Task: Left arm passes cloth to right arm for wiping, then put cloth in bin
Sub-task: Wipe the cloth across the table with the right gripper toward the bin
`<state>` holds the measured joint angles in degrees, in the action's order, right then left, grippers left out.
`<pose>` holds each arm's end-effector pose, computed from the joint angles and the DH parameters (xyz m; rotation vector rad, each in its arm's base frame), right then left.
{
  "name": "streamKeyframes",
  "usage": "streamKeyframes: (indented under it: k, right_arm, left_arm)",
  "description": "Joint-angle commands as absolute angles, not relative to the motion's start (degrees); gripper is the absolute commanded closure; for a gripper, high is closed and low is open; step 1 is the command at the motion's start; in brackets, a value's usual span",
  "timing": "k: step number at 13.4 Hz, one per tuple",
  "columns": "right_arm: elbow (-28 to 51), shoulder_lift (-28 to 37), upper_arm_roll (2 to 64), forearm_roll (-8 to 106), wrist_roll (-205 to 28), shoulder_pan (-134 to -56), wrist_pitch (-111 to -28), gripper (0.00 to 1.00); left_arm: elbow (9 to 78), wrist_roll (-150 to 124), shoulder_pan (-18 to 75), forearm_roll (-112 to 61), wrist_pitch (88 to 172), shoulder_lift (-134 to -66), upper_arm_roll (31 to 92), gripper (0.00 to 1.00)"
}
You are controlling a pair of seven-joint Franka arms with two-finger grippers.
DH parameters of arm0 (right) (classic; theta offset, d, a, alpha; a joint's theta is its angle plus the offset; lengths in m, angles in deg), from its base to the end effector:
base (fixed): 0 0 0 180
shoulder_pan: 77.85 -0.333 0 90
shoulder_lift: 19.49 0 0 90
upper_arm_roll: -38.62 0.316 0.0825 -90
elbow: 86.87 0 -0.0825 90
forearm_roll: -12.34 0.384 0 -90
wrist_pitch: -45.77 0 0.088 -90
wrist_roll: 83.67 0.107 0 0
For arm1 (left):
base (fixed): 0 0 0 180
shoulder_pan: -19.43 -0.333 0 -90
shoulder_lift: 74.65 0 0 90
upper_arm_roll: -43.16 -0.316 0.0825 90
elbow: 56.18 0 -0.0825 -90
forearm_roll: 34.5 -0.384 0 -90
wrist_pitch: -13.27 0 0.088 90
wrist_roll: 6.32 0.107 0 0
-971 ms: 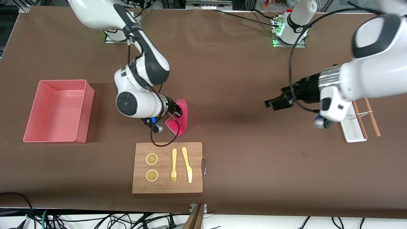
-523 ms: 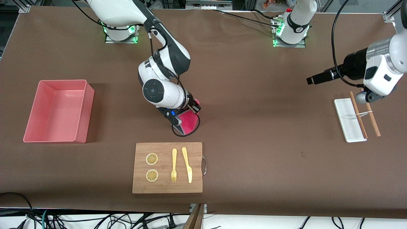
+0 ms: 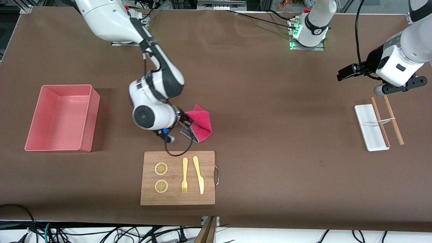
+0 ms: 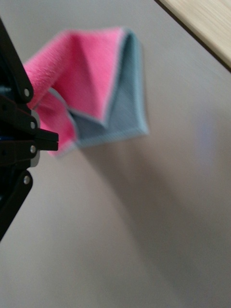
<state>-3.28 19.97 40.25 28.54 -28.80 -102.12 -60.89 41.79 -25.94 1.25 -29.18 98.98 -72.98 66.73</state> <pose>0.6103 0.3169 0.2599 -2.9043 0.9469 0.6118 0.5279 -0.0630 0.5688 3.0628 0.3870 -0.3102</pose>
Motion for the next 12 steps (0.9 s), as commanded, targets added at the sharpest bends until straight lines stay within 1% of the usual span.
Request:
streamKeyframes:
  k: [1,3,5,7,9,11,12]
  right_arm:
    - [-2.0,18.7,40.6,22.9,-35.3,-97.7,-56.5,1.00]
    - [-2.1,18.4,37.8,20.6,-42.0,-96.3,-53.5,1.00]
    - [-2.1,17.7,32.7,20.0,-50.0,-96.2,-50.6,1.00]
    - [-2.1,17.0,27.1,20.0,-58.9,-96.0,-48.1,1.00]
    - [-2.1,17.0,22.3,20.0,-68.0,-96.0,-47.3,1.00]
    - [-2.5,16.9,18.8,19.3,-75.2,-96.0,-46.8,1.00]
    - [-2.6,16.4,18.1,17.6,-78.3,-95.9,-46.8,1.00]
  left_arm:
    - [54.2,-21.1,0.2,-30.3,107.3,-64.4,67.1,0.00]
    - [55.5,-18.6,-2.1,-30.4,111.2,-64.8,67.1,0.00]
    - [58.6,-17.4,-3.7,-30.7,115.2,-64.5,66.9,0.00]
    - [58.5,-16.1,-6.3,-34.9,117.1,-64.6,67.2,0.00]
    - [58.2,-13.3,-8.4,-35.5,117.4,-64.8,67.2,0.00]
    - [56.9,-12.9,-8.3,-35.5,117.2,-65.4,67.4,0.00]
    - [56.1,-13.0,-8.1,-35.5,117.1,-65.9,67.7,0.00]
